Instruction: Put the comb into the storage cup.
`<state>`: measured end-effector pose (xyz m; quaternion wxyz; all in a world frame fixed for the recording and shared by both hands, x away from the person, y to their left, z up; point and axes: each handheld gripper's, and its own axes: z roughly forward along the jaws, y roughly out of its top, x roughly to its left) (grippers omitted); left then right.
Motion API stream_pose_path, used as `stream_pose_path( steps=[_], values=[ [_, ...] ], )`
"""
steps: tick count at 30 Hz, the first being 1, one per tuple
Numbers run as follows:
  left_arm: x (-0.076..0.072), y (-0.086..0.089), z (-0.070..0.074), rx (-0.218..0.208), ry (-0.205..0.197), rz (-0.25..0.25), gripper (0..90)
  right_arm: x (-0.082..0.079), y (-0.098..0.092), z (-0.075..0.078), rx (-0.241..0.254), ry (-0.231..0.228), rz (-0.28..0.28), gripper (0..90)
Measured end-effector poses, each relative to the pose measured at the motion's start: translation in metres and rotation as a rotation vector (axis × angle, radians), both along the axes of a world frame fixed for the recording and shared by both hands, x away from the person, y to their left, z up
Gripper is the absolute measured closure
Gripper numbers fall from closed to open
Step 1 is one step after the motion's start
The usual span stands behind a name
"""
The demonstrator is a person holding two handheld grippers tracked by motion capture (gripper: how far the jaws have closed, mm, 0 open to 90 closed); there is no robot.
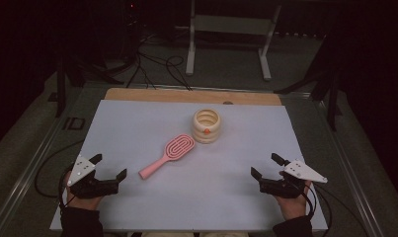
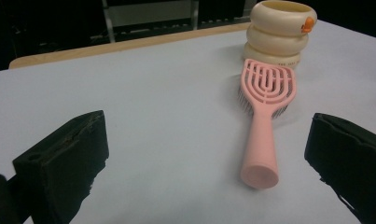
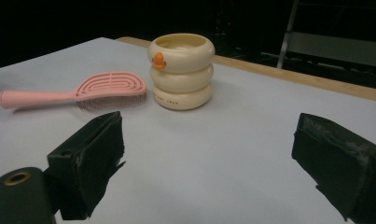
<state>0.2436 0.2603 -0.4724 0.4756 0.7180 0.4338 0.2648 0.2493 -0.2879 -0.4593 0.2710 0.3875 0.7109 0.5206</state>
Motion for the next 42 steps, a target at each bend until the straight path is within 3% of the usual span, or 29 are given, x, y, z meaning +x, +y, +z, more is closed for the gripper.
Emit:
stream_pose_path(
  steps=[21, 42],
  values=[
    [0.010, -0.008, 0.004, 0.029, 0.054, 0.010, 0.5, -0.001, 0.004, 0.000, 0.012, 0.009, 0.003, 8.4],
    [0.031, -0.033, 0.022, 0.104, 0.084, -0.058, 0.5, -0.002, 0.004, -0.003, 0.018, 0.003, 0.004, 8.4]
  ],
)
